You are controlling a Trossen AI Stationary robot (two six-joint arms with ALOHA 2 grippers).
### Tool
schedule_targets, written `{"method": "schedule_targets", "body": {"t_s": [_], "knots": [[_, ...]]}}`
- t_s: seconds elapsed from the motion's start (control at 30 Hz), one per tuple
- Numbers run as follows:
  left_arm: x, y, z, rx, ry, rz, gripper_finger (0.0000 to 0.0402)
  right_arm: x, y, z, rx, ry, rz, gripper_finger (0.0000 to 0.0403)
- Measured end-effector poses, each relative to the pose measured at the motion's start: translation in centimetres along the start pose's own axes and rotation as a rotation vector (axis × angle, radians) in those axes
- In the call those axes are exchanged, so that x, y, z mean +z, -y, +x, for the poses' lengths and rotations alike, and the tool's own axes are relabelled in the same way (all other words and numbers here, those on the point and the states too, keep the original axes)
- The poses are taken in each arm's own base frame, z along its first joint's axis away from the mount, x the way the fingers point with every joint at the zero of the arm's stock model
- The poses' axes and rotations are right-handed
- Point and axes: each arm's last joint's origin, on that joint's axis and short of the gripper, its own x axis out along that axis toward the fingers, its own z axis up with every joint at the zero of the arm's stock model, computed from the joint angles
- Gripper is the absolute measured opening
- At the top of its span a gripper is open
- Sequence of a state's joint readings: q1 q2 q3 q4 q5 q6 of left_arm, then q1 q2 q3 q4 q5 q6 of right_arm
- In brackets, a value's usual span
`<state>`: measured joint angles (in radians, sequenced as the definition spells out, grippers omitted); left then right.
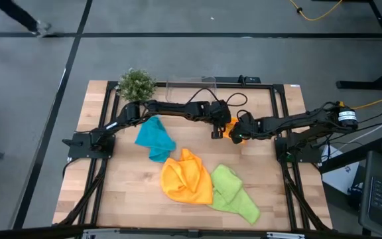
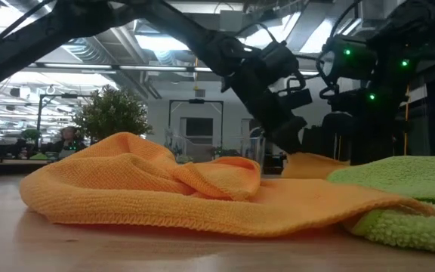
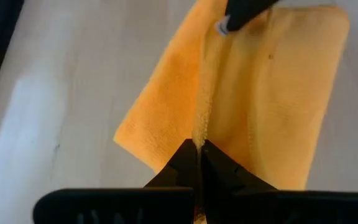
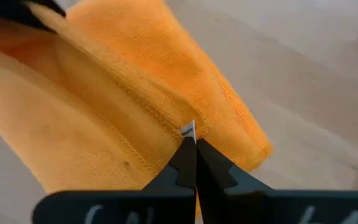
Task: Fold microfiber towels
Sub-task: Fold the top orange microfiber cloth
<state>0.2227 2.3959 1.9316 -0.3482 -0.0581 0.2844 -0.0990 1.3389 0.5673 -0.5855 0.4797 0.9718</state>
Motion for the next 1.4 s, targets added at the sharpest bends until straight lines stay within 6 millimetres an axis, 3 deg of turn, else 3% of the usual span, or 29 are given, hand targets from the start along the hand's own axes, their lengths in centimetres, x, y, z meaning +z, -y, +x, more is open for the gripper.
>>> {"method": "schedule_targets", "body": {"t_s": [0.57,0.8,1.0,1.17,1.27,1.4], "knots": [[-0.2,-0.2,0.4,0.014,0.003,-0.046,0.0003,0.7,-0.4,-0.8,-0.004,-0.007,0.014,0.0034],[1.3,-0.9,-2.0,0.023,0.048,-0.054,0.0051,1.8,-0.1,-2.5,-0.094,-0.011,-0.031,0.0033],[1.4,-1.5,-2.3,0.029,0.052,-0.061,0.0102,2.3,-0.3,-3.1,-0.083,-0.004,-0.046,0.0033],[1.9,-1.2,-2.9,0.017,0.023,-0.077,0.0121,2.8,-0.6,-3.7,-0.052,-0.013,-0.037,0.0033],[3.3,-1.6,-5.3,0.011,-0.014,-0.097,0.0122,3.3,-0.6,-4.6,-0.004,-0.019,-0.025,0.0033],[5.5,-3.4,-12.2,-0.001,-0.042,-0.194,0.0120,4.2,0.0,-6.6,0.084,-0.016,-0.014,0.0033]]}}
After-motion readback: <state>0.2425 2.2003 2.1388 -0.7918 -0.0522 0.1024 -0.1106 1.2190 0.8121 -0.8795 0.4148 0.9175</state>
